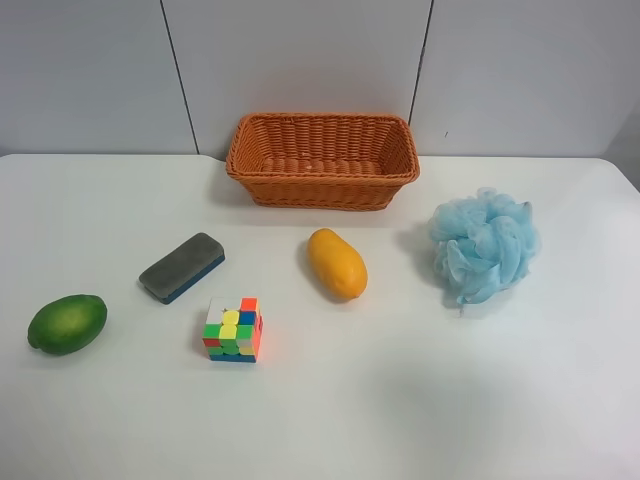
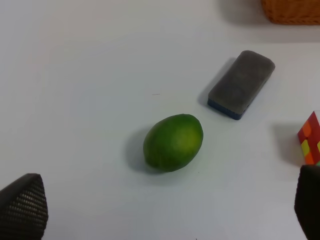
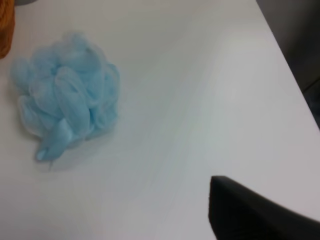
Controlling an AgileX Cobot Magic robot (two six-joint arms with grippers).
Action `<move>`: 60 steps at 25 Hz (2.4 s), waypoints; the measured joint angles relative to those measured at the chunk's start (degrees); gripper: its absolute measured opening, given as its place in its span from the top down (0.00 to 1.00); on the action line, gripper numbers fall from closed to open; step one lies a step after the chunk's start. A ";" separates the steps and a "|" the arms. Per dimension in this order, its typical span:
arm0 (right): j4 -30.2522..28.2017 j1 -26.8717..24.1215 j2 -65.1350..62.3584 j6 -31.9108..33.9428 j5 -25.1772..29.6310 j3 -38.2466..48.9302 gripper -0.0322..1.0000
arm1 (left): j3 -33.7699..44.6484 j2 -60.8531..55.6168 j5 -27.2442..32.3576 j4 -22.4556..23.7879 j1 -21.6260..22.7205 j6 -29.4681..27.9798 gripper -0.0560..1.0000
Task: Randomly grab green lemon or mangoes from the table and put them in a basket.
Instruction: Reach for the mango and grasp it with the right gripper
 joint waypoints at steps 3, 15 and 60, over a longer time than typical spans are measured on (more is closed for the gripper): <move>1.15 0.88 10.78 -5.26 -1.37 -6.04 0.01 | 0.00 0.00 0.00 0.00 0.00 0.00 0.01; -6.56 27.74 52.32 -6.04 -5.66 -27.67 0.01 | 0.00 0.00 0.00 0.00 0.00 0.00 0.01; -10.46 38.19 102.78 19.18 -25.73 -37.72 0.08 | 0.00 0.00 0.00 0.00 0.00 0.00 0.01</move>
